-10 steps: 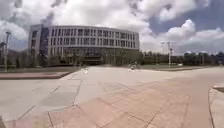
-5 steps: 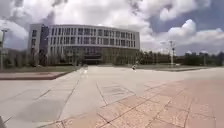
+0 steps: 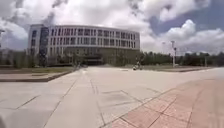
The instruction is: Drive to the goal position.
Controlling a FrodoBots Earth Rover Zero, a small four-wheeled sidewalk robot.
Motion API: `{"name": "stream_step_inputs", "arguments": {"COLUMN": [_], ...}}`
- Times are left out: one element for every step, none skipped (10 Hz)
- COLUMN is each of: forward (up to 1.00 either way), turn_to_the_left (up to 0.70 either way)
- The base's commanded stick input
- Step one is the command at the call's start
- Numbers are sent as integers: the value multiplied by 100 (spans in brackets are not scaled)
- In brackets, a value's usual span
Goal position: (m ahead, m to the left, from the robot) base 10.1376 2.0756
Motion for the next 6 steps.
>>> {"name": "stream_step_inputs", "arguments": {"forward": [100,100,100,100,100,100], "turn_to_the_left": [0,0,0,0,0,0]}}
